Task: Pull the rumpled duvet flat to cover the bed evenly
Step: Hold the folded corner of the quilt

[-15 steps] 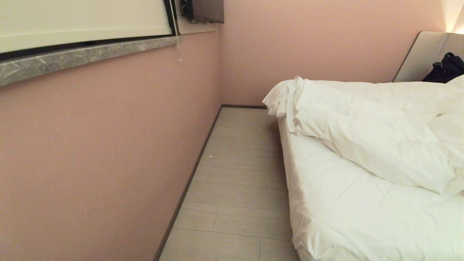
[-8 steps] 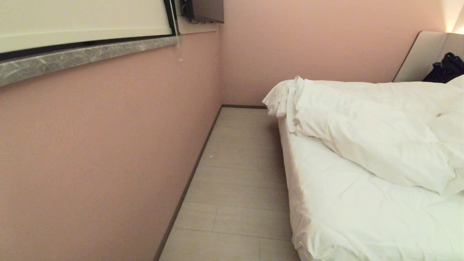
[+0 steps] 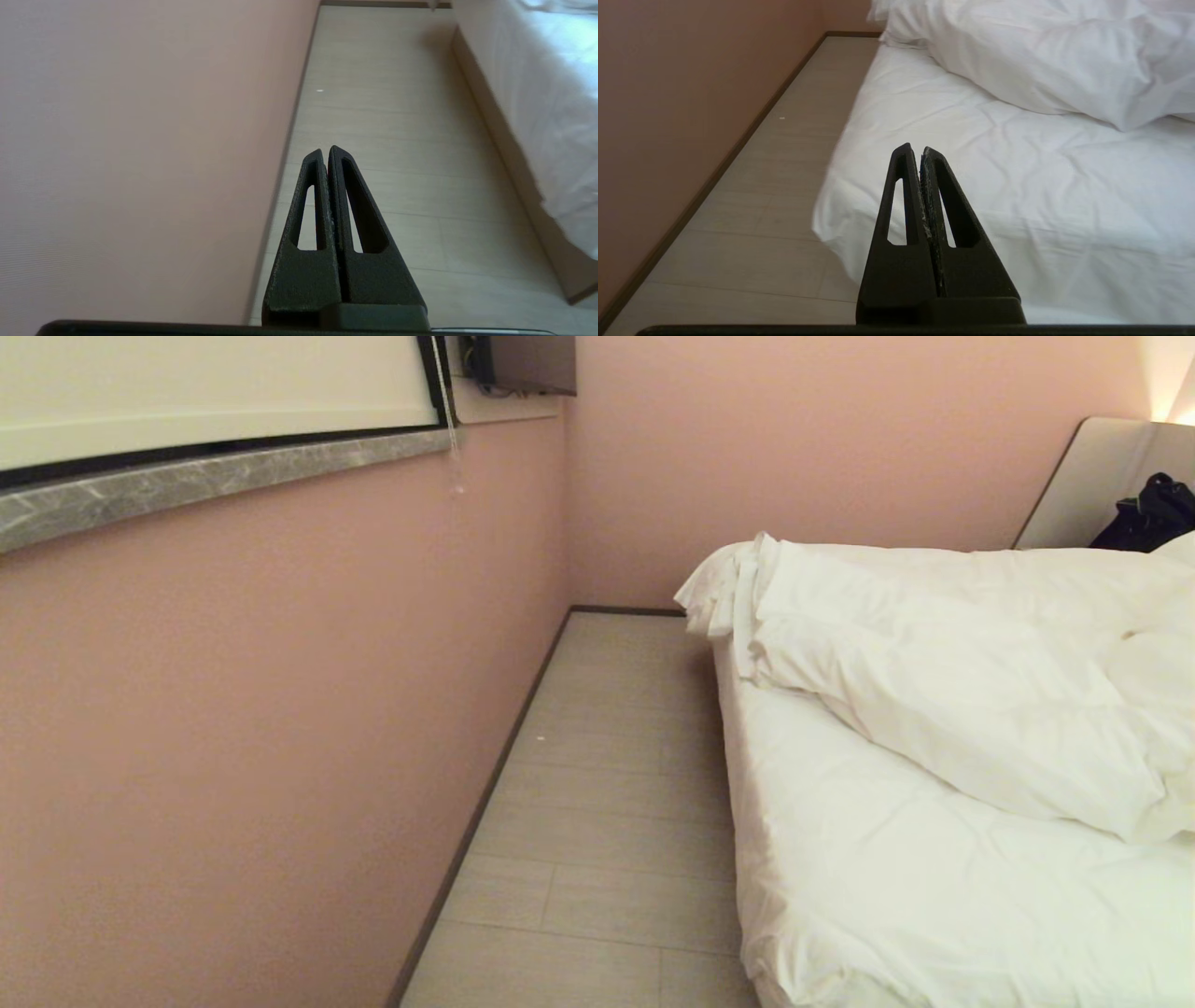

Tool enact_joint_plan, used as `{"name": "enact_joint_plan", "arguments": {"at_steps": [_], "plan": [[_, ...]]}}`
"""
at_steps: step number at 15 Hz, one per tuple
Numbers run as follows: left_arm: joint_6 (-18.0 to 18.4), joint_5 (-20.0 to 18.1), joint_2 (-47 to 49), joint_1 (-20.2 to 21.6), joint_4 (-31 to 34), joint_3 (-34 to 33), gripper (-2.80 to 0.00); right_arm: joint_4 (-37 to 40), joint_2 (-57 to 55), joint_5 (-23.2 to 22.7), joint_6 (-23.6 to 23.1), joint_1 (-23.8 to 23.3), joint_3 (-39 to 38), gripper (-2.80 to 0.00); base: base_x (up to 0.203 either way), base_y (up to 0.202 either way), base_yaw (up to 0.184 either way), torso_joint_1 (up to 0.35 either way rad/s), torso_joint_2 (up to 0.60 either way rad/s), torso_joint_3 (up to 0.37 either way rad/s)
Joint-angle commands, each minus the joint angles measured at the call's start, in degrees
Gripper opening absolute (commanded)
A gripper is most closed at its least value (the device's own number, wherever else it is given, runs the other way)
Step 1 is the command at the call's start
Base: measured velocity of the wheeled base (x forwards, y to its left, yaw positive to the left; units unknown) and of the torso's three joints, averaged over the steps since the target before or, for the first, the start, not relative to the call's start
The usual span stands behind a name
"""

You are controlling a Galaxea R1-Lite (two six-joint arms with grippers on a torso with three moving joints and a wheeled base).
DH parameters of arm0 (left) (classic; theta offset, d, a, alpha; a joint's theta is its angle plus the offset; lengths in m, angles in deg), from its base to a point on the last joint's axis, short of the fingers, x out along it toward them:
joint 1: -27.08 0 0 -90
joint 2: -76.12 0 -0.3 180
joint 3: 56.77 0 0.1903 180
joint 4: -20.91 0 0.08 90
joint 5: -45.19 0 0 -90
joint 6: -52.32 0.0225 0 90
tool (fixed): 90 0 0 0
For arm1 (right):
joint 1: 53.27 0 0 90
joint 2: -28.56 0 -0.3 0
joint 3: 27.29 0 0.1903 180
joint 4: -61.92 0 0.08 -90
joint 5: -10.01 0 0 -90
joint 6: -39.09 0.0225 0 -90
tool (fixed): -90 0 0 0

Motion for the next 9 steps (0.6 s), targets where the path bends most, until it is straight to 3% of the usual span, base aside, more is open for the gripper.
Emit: {"name": "enact_joint_plan", "arguments": {"at_steps": [1,9], "plan": [[-0.1,0.0,0.0,0.0,0.0,-0.1,-2.8,0.0,-0.1,-0.1,0.0,0.0,0.0,-2.8,0.0,-0.196,-0.001,-0.002,0.0,0.002],[-0.2,0.0,0.0,0.0,0.0,-0.1,-2.8,0.0,-0.1,0.0,0.0,0.0,0.0,-2.8,0.0,-0.195,-0.001,0.003,0.0,0.003]]}}
